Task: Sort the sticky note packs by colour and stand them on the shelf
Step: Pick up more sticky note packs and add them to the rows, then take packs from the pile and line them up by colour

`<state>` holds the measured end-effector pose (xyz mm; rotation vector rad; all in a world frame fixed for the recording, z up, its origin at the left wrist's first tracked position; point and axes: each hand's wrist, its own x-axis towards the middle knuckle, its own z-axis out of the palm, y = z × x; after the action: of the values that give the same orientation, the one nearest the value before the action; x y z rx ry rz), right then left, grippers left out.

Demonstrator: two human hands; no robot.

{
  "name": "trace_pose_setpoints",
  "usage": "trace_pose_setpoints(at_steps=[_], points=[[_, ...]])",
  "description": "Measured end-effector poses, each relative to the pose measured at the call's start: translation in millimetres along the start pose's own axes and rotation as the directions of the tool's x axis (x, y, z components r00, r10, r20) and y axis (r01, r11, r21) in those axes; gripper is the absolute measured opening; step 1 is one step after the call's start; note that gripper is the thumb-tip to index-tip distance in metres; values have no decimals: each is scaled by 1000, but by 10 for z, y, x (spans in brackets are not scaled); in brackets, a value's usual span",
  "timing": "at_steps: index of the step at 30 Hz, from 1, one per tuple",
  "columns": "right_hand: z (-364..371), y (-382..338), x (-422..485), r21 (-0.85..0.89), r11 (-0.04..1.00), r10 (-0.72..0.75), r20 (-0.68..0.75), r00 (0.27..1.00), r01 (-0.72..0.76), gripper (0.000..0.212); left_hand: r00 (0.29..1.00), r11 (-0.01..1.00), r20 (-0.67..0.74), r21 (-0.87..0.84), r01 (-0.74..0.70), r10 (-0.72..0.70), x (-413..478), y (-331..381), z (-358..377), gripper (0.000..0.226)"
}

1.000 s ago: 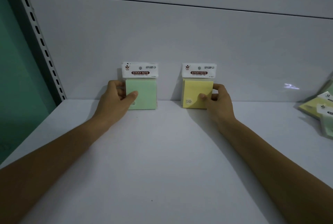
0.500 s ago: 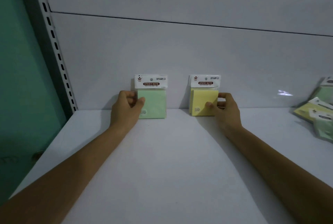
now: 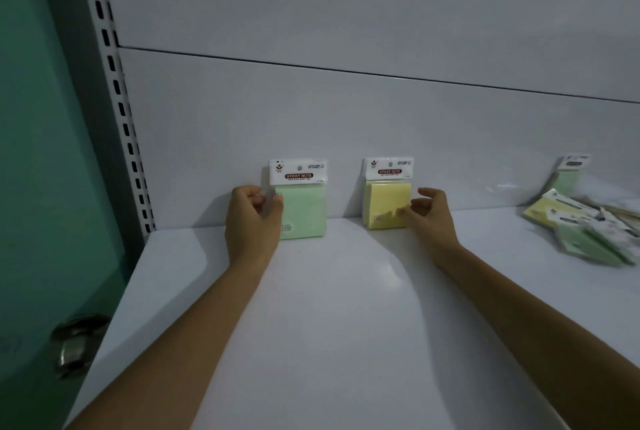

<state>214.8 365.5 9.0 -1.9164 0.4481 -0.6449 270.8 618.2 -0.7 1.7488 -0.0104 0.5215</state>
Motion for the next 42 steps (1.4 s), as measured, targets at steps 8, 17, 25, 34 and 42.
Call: trace_pose_setpoints(at_steps=[8,17,25,34,42], points=[[-342,-5,-650,-151,989,15,61,998,-6,59,995,1000,-102,4,15,-15,-14,70,-51,30],[-1467,126,-1468,-311,942,-63,205,977,126,51,949,974,-315,222,54,19,-739,640,143,45],[-3040,404,-2036,-365,923,-86,124,989,126,52,991,995,-98,34,92,-88,-2386,1616,1172,52],[-4346,811,-2205,-412,907,-98,-6,995,87,66,905,977,392,59,-203,165,-3854,2267,2118,42],[-4901,1291,-1714,-479,876,-79,-15,997,62,59,698,877,661,124,-465,276,-4051,2361,3099,39]])
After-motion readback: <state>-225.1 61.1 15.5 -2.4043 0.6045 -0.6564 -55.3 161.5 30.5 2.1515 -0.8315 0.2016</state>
